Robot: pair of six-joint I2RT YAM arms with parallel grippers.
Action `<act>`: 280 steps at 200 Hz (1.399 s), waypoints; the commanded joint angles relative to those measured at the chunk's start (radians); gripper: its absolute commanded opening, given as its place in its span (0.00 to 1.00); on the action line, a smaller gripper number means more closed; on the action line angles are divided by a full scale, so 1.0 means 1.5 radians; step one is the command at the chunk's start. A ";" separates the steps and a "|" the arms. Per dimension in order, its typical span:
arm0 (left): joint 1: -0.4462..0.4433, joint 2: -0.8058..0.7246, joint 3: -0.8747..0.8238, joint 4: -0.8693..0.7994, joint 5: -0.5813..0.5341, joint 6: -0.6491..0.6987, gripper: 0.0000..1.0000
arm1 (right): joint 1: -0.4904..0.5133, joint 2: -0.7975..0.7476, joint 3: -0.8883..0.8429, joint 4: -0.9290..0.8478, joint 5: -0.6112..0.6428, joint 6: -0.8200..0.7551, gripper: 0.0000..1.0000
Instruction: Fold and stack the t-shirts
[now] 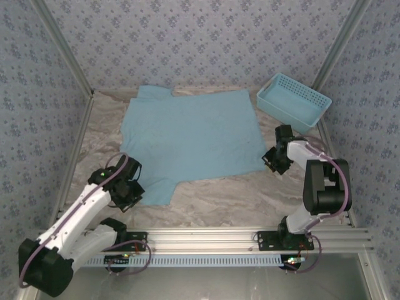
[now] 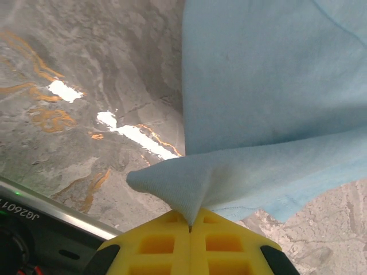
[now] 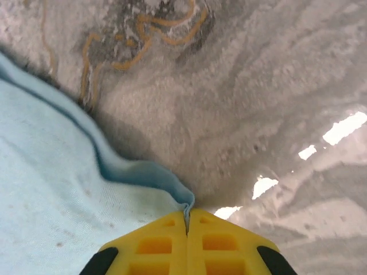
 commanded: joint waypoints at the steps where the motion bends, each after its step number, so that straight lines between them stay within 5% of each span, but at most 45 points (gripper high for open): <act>1: -0.014 -0.051 0.026 -0.082 -0.033 -0.053 0.00 | 0.030 -0.082 -0.021 -0.100 0.059 0.005 0.00; 68: -0.188 -0.137 0.056 -0.092 -0.164 -0.158 0.00 | 0.146 -0.342 -0.121 -0.313 0.124 0.090 0.00; 107: -0.193 -0.066 0.128 0.009 -0.255 -0.095 0.00 | 0.148 -0.333 -0.099 -0.304 0.100 0.072 0.00; 188: -0.018 0.157 0.284 0.148 -0.133 0.098 0.00 | 0.089 -0.178 0.057 -0.265 0.098 -0.017 0.00; 280: 0.090 0.262 0.335 0.208 -0.105 0.207 0.00 | 0.053 0.031 0.204 -0.195 0.085 -0.069 0.00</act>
